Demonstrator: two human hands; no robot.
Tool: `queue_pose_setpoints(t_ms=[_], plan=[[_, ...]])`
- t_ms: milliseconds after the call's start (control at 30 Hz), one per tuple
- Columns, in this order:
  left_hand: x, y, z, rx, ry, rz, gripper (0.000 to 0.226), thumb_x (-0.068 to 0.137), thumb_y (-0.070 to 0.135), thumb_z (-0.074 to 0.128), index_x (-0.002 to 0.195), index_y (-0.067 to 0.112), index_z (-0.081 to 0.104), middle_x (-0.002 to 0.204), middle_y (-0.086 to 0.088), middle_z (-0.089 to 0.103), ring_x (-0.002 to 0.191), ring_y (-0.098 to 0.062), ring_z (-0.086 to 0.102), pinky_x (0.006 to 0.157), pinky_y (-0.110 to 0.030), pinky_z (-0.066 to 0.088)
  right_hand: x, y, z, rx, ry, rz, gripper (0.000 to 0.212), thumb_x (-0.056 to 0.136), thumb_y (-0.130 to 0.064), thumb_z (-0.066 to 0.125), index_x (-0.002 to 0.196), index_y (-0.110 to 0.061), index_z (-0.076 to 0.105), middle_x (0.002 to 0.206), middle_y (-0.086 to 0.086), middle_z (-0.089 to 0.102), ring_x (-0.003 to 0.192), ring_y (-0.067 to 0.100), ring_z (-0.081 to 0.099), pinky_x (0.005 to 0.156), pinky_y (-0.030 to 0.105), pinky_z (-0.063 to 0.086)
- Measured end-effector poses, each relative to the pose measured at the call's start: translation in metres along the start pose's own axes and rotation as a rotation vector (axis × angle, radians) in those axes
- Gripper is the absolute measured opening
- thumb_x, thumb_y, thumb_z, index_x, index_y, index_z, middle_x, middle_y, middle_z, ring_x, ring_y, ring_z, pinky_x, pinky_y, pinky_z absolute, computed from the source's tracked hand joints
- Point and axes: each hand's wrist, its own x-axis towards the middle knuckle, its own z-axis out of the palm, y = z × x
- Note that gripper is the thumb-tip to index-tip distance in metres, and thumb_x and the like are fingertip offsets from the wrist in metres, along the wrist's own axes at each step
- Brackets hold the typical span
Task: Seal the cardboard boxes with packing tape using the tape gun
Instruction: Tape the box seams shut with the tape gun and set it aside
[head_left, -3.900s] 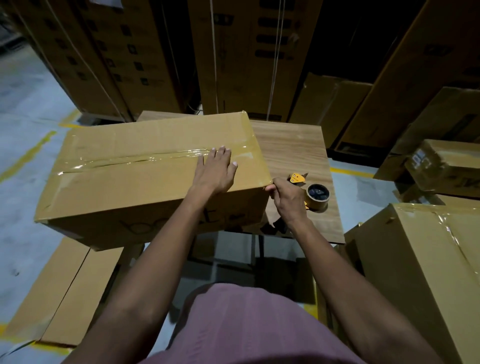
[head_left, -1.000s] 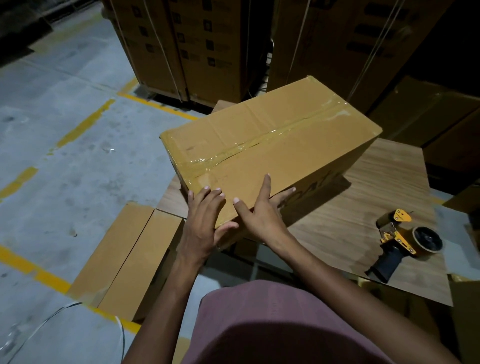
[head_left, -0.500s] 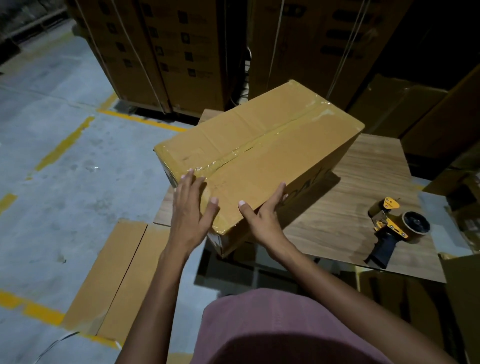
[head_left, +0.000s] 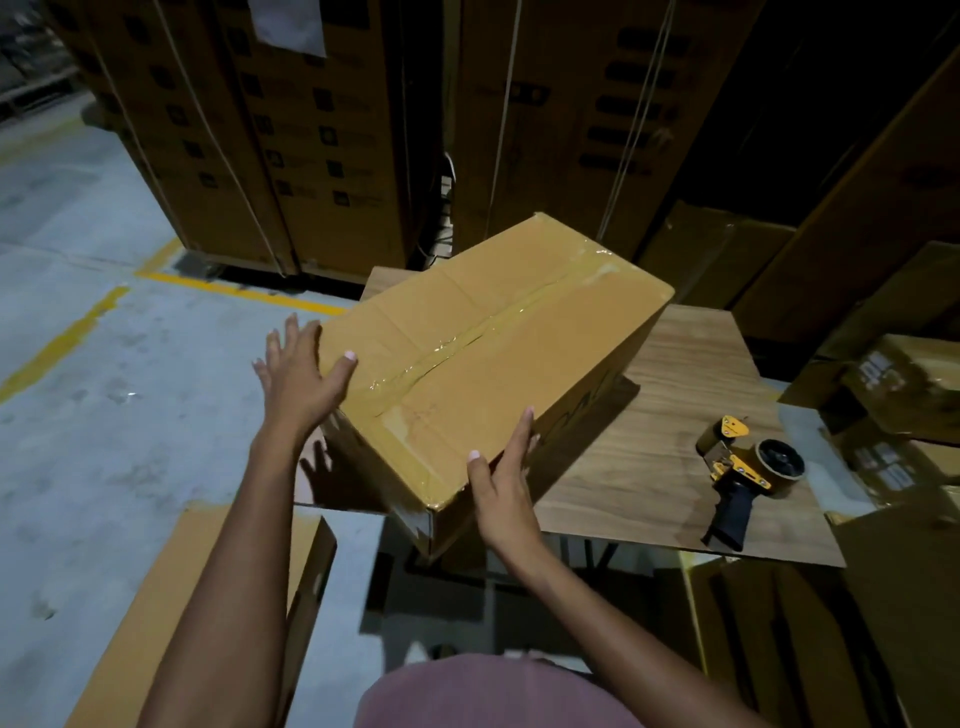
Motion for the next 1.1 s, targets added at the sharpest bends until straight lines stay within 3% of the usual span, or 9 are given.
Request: queue_pose_setpoints(t_ms=[167, 333, 500, 600, 800, 900, 967, 1033, 1100], plan=[[0.000, 0.005, -0.001, -0.188, 0.018, -0.057, 0.068, 0.100, 0.041, 0.056, 0.158, 0.017, 0.027, 0.159, -0.013, 0.033, 0.144, -0.037, 0.032, 0.113, -0.056, 0.033, -0.004, -0.003, 0.002, 0.049, -0.008, 0.113, 0.087, 0.111, -0.041, 0.038, 0.152, -0.028, -0.038, 0.173, 0.011, 0.004, 0.153, 0.040, 0.025, 0.123, 0.046, 0.021], [-0.023, 0.017, 0.005, -0.174, 0.098, -0.081, 0.061, 0.100, 0.036, 0.056, 0.154, 0.016, 0.035, 0.152, -0.015, 0.040, 0.138, -0.037, 0.038, 0.107, -0.052, 0.039, 0.003, 0.009, -0.015, 0.096, 0.014, 0.206, 0.079, 0.111, -0.040, 0.036, 0.162, -0.016, -0.021, 0.171, 0.012, 0.016, 0.154, 0.035, 0.026, 0.121, 0.040, 0.024], [-0.079, 0.051, 0.016, -0.176, 0.212, -0.180, 0.044, 0.101, 0.032, 0.054, 0.141, 0.015, 0.049, 0.136, -0.016, 0.051, 0.125, -0.036, 0.047, 0.097, -0.049, 0.045, 0.033, 0.028, -0.064, 0.105, 0.232, 0.276, 0.061, 0.111, -0.027, 0.039, 0.164, -0.008, 0.014, 0.161, 0.015, 0.041, 0.144, 0.033, 0.042, 0.117, 0.037, 0.033], [-0.107, 0.067, 0.013, -0.116, 0.222, -0.230, 0.036, 0.103, 0.031, 0.051, 0.132, 0.010, 0.057, 0.124, -0.018, 0.062, 0.114, -0.039, 0.057, 0.087, -0.045, 0.046, 0.026, 0.038, -0.092, 0.106, 0.320, 0.342, 0.056, 0.111, -0.030, 0.040, 0.162, -0.014, 0.023, 0.156, 0.012, 0.046, 0.140, 0.034, 0.046, 0.117, 0.044, 0.037], [-0.124, 0.079, 0.010, 0.117, -0.095, -0.142, 0.053, 0.100, 0.059, 0.044, 0.112, 0.017, 0.073, 0.102, -0.011, 0.073, 0.098, -0.034, 0.066, 0.072, -0.034, 0.040, -0.016, 0.055, -0.138, -0.170, 0.273, 0.467, 0.058, 0.106, -0.046, 0.048, 0.153, -0.013, 0.040, 0.146, 0.016, 0.056, 0.131, 0.038, 0.053, 0.103, 0.047, 0.044], [-0.102, 0.078, 0.018, -0.161, -0.331, -0.011, 0.055, 0.096, 0.066, 0.046, 0.112, 0.021, 0.073, 0.099, -0.003, 0.073, 0.098, -0.025, 0.067, 0.068, -0.031, 0.044, -0.031, 0.062, -0.136, -0.242, 0.256, 0.460, 0.059, 0.106, -0.051, 0.046, 0.151, -0.013, 0.043, 0.143, 0.013, 0.059, 0.128, 0.036, 0.055, 0.093, 0.040, 0.044], [-0.086, 0.085, 0.025, -0.448, -0.494, -0.027, 0.057, 0.101, 0.058, 0.046, 0.128, 0.012, 0.066, 0.114, -0.012, 0.071, 0.112, -0.030, 0.064, 0.077, -0.035, 0.052, -0.033, 0.064, -0.134, -0.173, 0.261, 0.422, 0.058, 0.106, -0.048, 0.048, 0.151, -0.012, 0.043, 0.143, 0.011, 0.059, 0.128, 0.034, 0.056, 0.096, 0.039, 0.045], [-0.076, 0.092, 0.029, -0.626, -0.586, -0.076, 0.073, 0.103, 0.056, 0.044, 0.137, -0.008, 0.049, 0.130, -0.028, 0.056, 0.129, -0.041, 0.047, 0.102, -0.049, 0.046, -0.029, 0.061, -0.138, -0.120, 0.256, 0.415, 0.056, 0.105, -0.044, 0.053, 0.152, -0.015, 0.042, 0.143, 0.006, 0.058, 0.129, 0.031, 0.055, 0.102, 0.040, 0.045], [-0.074, 0.094, 0.034, -0.753, -0.641, -0.124, 0.078, 0.095, 0.063, 0.048, 0.146, 0.004, 0.048, 0.133, -0.002, 0.066, 0.135, -0.019, 0.051, 0.114, -0.041, 0.038, -0.022, 0.058, -0.148, -0.092, 0.248, 0.427, 0.054, 0.103, -0.038, 0.057, 0.152, -0.018, 0.042, 0.143, 0.004, 0.058, 0.129, 0.029, 0.055, 0.105, 0.042, 0.045]])
